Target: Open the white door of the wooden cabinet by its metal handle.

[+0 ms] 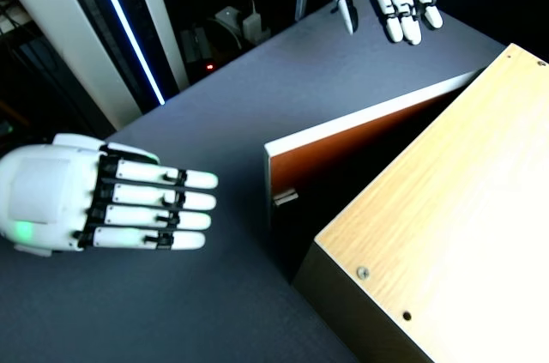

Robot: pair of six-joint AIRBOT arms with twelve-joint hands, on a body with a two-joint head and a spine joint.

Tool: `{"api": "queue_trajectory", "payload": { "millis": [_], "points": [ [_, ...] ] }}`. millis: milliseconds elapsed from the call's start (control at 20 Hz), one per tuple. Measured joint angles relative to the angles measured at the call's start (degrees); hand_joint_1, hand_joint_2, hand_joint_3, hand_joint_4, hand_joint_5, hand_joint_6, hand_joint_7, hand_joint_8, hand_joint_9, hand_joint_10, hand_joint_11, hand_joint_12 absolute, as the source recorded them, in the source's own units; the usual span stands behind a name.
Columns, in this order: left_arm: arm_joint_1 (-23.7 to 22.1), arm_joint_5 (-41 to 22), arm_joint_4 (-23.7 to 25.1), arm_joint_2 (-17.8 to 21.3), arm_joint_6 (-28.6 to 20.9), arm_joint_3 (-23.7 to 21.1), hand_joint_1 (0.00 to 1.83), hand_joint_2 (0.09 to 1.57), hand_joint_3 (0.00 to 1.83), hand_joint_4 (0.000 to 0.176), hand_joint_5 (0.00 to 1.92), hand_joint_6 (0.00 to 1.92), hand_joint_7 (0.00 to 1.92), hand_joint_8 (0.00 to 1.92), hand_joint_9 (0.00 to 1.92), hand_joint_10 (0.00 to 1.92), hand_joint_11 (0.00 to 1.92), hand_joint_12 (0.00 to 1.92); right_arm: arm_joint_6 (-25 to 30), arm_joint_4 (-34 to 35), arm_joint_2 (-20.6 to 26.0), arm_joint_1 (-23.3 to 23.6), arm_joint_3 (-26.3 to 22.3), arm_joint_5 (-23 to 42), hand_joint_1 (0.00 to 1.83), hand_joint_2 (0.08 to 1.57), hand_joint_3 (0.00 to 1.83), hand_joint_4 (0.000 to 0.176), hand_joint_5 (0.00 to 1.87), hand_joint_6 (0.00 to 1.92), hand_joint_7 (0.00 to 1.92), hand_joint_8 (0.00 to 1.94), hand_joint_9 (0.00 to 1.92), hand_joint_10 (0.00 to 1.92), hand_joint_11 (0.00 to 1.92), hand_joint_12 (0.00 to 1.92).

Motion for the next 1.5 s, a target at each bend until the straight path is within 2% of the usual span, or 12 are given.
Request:
{"api": "queue_trajectory", "payload": {
  "millis": [150,250,500,600,700,800,1000,1150,1500],
  "points": [
    [0.0,-0.22,-0.07,0.0,-0.11,0.11,0.0,1.51,0.01,0.0,0.11,0.01,0.05,0.01,0.04,0.01,0.03,0.12,0.0,0.0,-0.39,0.68,0.24,-0.5,0.27,1.38,0.0,0.0,0.09,0.0,0.07,0.0,0.0,0.0,0.05,0.08],
    [0.0,-0.35,0.02,-0.24,-0.24,0.2,0.04,1.51,0.0,0.0,0.11,0.0,0.06,0.01,0.05,0.01,0.03,0.12,0.02,-0.37,-0.68,0.85,0.24,-0.55,0.13,1.39,0.0,0.0,0.01,0.0,0.01,0.0,0.0,0.0,0.01,0.05],
    [0.02,-0.11,0.22,-0.37,-0.37,0.35,0.0,1.46,0.0,0.0,0.01,0.0,0.0,0.0,0.0,0.0,0.0,0.06,0.0,-0.74,-1.62,3.91,2.29,-2.75,0.01,1.38,0.0,0.0,0.0,0.0,0.0,0.0,0.0,0.0,0.03,0.05],
    [0.02,-0.13,0.02,-0.61,-0.39,0.46,0.0,1.45,0.0,0.0,0.0,0.0,0.0,0.0,0.0,0.0,0.0,0.06,0.04,-1.97,-2.27,5.86,2.95,-3.61,0.03,1.43,0.01,0.0,0.0,0.0,0.0,0.0,0.0,0.0,0.03,0.05],
    [0.02,0.44,0.22,-0.66,-0.37,0.46,0.0,1.44,0.0,0.0,0.0,0.0,0.0,0.0,0.0,0.0,0.0,0.04,0.04,-3.65,-3.08,7.41,3.82,-4.48,0.12,1.46,0.01,0.0,0.0,0.0,0.0,0.0,0.0,0.0,0.02,0.04],
    [0.02,0.66,0.2,-0.66,-0.37,0.46,0.0,1.44,0.0,0.0,0.0,0.0,0.0,0.0,0.0,0.0,0.02,0.05,0.02,-3.67,-3.85,8.44,4.81,-6.12,0.04,1.46,0.01,0.0,0.0,0.0,0.0,0.0,0.0,0.0,0.0,0.0],
    [0.02,0.66,0.39,-0.7,-0.37,0.76,0.0,1.47,0.01,0.0,0.0,0.0,0.0,0.0,0.0,0.0,0.03,0.05,0.04,-3.74,-4.79,9.86,6.4,-7.85,0.0,1.44,0.0,0.0,0.0,0.0,0.0,0.0,0.0,0.0,0.0,0.0],
    [0.02,0.68,0.44,-0.72,-0.37,0.76,0.0,1.47,0.0,0.0,0.0,0.0,0.0,0.0,0.0,0.0,0.01,0.04,0.04,-5.18,-6.47,12.92,8.09,-10.67,0.0,1.42,0.0,0.0,0.0,0.0,0.0,0.0,0.0,0.0,0.0,0.0],
    [0.02,1.03,0.7,-1.42,-0.81,1.05,0.03,1.49,0.0,0.0,0.02,0.0,0.0,0.0,0.0,0.0,0.02,0.05,0.04,-5.29,-8.04,15.12,11.17,-14.97,0.05,1.42,0.0,0.0,0.0,0.0,0.0,0.0,0.0,0.0,0.0,0.0]
  ]
}}
